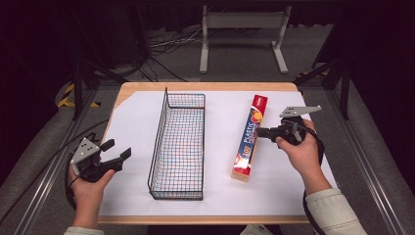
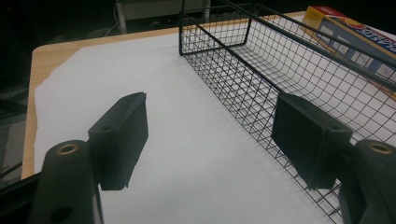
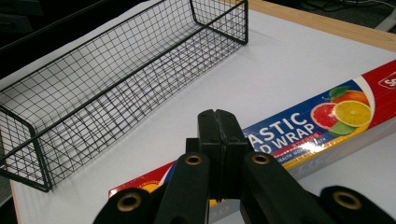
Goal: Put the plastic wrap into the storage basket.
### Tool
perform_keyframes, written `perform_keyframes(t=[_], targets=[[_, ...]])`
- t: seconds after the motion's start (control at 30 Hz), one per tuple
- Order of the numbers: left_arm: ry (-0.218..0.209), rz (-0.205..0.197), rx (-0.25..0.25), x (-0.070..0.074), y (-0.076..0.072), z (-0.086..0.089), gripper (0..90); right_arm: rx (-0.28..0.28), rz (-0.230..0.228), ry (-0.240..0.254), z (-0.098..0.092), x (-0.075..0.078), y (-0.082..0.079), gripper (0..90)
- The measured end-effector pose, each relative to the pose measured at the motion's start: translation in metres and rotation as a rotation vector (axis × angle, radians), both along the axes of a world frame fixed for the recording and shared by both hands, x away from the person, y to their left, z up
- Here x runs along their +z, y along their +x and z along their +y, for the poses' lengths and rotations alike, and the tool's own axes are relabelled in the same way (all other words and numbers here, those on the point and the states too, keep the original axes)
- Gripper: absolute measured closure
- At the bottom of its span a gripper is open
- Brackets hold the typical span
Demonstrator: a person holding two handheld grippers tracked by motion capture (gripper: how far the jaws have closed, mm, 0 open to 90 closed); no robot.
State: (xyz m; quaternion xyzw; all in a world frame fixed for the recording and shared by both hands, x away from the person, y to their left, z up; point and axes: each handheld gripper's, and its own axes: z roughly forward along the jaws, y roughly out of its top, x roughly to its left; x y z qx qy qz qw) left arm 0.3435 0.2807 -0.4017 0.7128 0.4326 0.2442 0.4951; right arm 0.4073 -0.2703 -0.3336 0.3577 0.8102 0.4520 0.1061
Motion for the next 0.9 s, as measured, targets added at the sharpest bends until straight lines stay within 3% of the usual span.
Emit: perform_keyframes(t=[0.37, 0.47, 0.53, 0.9], targets=[[0.022, 0.009, -0.001, -0.001, -0.003, 0.002, 27.3, 0.052, 0.068, -0.070, 0.031, 0.006, 0.009, 90.0], [0.030, 0.016, -0.001, -0.002, -0.004, 0.004, 27.2, 0.067, 0.102, -0.104, 0.040, 0.005, 0.013, 90.0], [0.032, 0.020, 0.002, -0.002, -0.006, 0.005, 27.2, 0.081, 0.134, -0.155, 0.053, 0.003, 0.017, 90.0], [0.036, 0.034, 0.006, -0.003, -0.015, 0.012, 27.2, 0.115, 0.201, -0.247, 0.080, -0.002, 0.026, 90.0]])
